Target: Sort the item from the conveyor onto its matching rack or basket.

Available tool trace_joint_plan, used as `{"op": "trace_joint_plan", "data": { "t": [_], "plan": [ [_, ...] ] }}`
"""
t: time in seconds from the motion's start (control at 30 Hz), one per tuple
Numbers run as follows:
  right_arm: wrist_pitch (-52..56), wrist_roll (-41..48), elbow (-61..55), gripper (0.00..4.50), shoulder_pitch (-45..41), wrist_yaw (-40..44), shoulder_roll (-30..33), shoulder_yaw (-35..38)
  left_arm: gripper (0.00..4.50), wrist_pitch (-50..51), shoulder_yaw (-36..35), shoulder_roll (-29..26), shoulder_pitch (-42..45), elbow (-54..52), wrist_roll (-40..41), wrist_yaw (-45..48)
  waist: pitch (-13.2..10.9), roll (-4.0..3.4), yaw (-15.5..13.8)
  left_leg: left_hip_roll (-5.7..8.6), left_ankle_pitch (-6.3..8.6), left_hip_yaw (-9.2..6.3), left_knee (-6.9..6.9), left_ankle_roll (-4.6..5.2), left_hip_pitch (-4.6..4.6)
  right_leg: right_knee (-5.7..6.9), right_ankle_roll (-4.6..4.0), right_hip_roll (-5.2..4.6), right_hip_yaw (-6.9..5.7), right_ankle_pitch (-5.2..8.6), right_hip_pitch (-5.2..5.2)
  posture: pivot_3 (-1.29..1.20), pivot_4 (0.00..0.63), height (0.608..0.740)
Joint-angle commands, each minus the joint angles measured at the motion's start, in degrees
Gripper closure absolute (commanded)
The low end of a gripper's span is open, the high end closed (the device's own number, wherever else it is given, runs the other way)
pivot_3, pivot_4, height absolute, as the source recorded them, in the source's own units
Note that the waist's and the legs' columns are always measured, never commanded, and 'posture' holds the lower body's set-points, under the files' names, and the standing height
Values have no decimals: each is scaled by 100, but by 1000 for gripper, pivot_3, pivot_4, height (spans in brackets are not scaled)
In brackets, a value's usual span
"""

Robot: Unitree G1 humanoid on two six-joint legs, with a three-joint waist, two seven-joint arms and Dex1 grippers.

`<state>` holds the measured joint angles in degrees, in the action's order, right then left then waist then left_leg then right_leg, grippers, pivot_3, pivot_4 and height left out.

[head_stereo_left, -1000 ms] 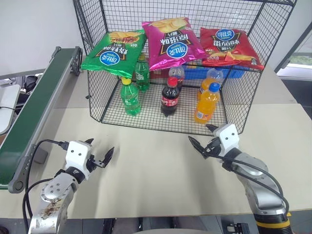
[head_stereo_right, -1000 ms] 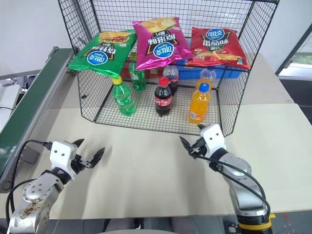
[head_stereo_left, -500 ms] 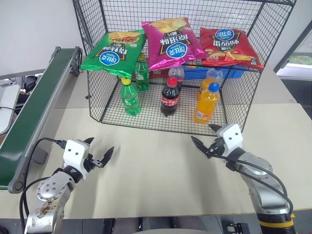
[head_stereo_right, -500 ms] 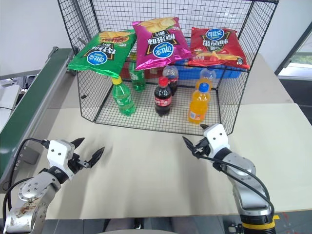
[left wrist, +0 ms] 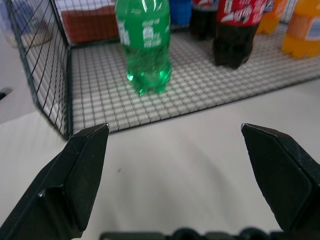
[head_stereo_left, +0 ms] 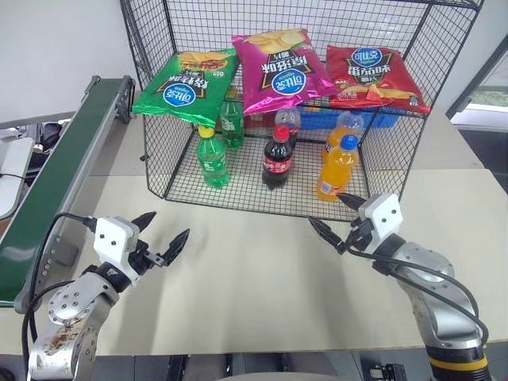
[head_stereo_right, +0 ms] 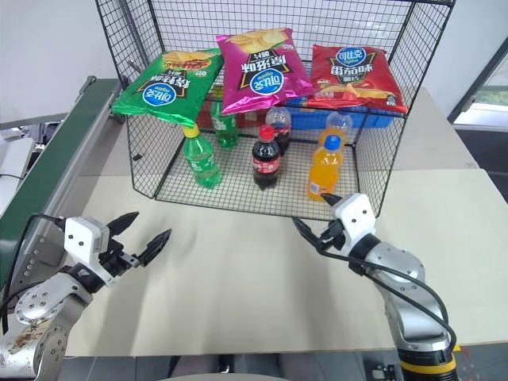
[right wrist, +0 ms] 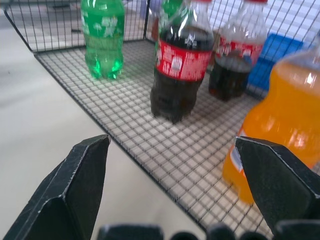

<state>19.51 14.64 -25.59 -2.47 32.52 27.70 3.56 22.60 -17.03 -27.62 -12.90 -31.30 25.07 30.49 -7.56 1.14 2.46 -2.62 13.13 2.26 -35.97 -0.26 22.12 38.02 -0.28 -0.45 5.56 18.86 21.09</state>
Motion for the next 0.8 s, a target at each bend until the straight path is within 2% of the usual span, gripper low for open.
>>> {"op": "trace_joint_plan", "data": {
  "t": [0.03,0.8],
  "plan": [
    [22,82,-216,96,-40,1,36,39,0,23,-86,41,-60,-224,95,-120,0,0,10,0,0,0,0,0,0,0,0,1,0,0,0,0,150,740],
    [-44,40,-67,96,-124,-43,-4,-43,0,-2,-174,114,-175,-219,63,-415,0,0,-1,2,0,0,-2,0,1,1,0,1,0,0,0,0,150,740]
  ]
}}
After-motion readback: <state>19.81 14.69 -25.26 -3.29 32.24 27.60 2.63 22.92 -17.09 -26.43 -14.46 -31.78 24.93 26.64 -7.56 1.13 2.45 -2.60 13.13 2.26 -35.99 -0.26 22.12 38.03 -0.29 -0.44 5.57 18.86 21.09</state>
